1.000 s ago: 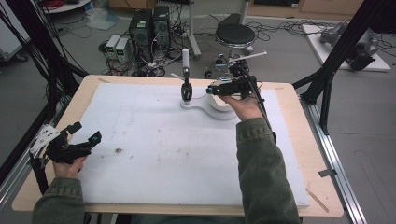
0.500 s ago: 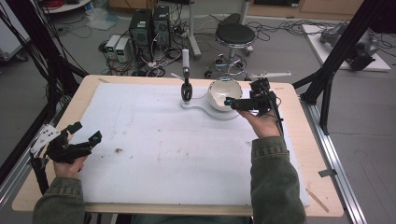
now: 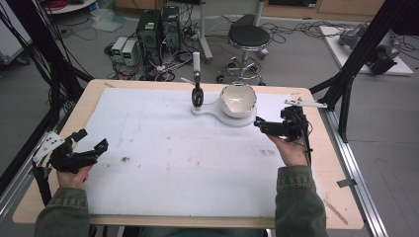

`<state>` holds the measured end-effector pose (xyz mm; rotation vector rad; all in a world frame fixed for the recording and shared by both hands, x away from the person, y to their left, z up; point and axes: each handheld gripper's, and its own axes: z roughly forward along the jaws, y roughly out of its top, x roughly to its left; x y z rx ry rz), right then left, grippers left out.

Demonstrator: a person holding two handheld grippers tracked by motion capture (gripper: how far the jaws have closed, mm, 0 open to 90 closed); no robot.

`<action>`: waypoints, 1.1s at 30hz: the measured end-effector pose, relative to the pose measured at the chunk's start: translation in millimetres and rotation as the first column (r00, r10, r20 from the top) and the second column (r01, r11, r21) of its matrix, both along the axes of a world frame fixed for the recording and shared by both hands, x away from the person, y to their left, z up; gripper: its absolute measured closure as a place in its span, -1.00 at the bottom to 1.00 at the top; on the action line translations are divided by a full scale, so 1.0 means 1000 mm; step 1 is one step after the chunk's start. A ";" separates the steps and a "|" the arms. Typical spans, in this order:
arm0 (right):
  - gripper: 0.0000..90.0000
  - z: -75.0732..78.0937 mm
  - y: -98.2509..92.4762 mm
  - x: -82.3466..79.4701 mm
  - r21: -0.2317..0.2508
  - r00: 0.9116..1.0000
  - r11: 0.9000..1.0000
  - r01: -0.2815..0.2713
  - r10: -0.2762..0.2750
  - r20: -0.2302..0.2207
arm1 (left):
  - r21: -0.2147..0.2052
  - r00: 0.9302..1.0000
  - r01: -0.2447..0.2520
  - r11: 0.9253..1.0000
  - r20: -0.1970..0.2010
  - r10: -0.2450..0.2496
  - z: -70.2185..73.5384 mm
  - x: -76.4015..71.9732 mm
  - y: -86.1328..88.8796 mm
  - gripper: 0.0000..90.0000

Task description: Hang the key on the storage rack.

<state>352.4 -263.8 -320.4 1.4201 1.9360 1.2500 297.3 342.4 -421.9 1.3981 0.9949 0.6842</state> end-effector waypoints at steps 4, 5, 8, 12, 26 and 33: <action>-0.99 -0.007 -0.006 -0.005 0.003 1.000 1.000 -0.008 0.008 0.012 | 0.002 1.000 -0.001 1.000 -0.001 0.001 0.000 0.000 0.000 -0.96; -0.99 -0.010 -0.008 -0.008 0.001 0.999 1.000 -0.026 0.026 0.022 | 0.002 1.000 -0.002 1.000 -0.002 0.002 0.000 0.000 0.000 -0.96; -0.99 -0.015 -0.012 -0.013 0.004 0.999 1.000 -0.031 0.031 0.039 | 0.004 1.000 -0.002 1.000 -0.004 0.002 0.000 0.000 0.000 -0.96; -0.99 -0.022 -0.017 -0.020 0.010 0.998 0.999 -0.037 0.036 0.055 | 0.008 1.000 0.000 1.000 -0.007 0.000 0.000 0.000 0.000 -0.96; -0.99 -0.054 -0.059 -0.047 0.088 0.985 0.996 0.006 -0.022 0.174 | 0.013 1.000 -0.003 1.000 -0.010 0.003 0.000 -0.001 0.000 -0.96; -0.98 -0.070 -0.067 -0.063 0.039 0.961 0.999 -0.023 0.011 0.277 | 0.019 1.000 -0.006 1.000 -0.013 0.006 0.000 -0.001 -0.001 -0.96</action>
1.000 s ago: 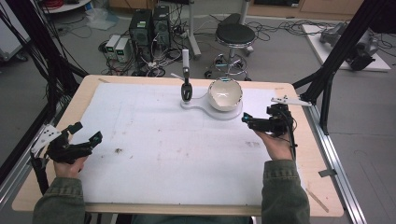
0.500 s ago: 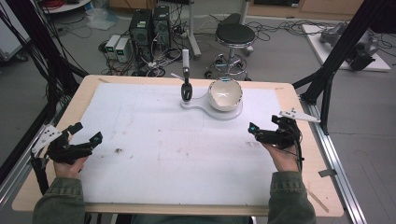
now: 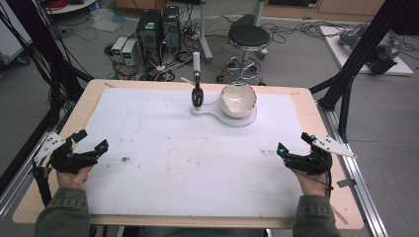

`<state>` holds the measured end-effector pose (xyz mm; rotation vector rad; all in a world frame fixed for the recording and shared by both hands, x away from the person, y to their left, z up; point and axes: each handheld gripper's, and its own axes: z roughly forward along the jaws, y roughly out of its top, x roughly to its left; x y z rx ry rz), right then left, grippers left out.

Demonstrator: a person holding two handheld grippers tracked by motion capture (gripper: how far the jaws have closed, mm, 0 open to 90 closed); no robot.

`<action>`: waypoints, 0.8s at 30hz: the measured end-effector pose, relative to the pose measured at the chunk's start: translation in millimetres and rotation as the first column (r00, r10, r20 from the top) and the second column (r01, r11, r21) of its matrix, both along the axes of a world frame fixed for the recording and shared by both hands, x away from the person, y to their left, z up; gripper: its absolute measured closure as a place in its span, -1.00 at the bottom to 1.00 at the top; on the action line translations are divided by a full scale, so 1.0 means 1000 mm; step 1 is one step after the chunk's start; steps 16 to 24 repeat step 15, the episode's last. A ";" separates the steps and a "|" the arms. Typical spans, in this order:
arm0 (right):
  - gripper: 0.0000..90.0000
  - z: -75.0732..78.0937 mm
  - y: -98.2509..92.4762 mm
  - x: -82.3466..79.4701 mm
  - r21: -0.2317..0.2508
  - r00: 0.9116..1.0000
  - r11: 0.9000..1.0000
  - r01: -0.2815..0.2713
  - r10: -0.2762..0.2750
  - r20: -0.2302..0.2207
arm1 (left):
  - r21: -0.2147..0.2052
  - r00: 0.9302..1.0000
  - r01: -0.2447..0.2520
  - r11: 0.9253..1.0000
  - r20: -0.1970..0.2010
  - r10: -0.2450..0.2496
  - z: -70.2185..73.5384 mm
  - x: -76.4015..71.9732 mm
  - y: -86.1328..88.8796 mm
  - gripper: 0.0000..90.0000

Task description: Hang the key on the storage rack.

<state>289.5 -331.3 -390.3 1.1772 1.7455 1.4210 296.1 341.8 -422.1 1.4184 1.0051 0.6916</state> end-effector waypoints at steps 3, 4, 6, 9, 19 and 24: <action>-0.99 -0.010 -0.005 -0.003 0.010 1.000 1.000 0.005 -0.006 0.018 | 0.001 1.000 -0.004 1.000 0.000 0.004 0.000 -0.001 -0.001 -0.96; -0.99 -0.010 -0.005 -0.003 0.010 1.000 1.000 0.005 -0.006 0.018 | 0.003 1.000 -0.001 1.000 0.000 0.001 0.000 -0.002 -0.001 -0.96; -0.98 -0.022 -0.009 -0.007 0.035 0.999 0.999 0.032 -0.034 0.042 | 0.008 1.000 -0.002 1.000 -0.002 0.002 0.000 -0.002 -0.002 -0.96; -0.99 -0.024 -0.012 -0.007 0.030 0.998 0.998 0.053 -0.054 0.033 | 0.012 1.000 -0.004 1.000 0.001 0.004 0.000 -0.002 -0.002 -0.96; -0.99 -0.018 -0.018 -0.012 0.079 0.995 0.995 0.062 -0.068 0.067 | 0.026 1.000 -0.005 1.000 -0.003 0.005 -0.001 -0.002 -0.003 -0.96; -0.99 -0.018 -0.018 -0.012 0.079 0.995 0.995 0.062 -0.068 0.067 | 0.026 1.000 -0.005 1.000 -0.003 0.005 -0.001 -0.002 -0.003 -0.96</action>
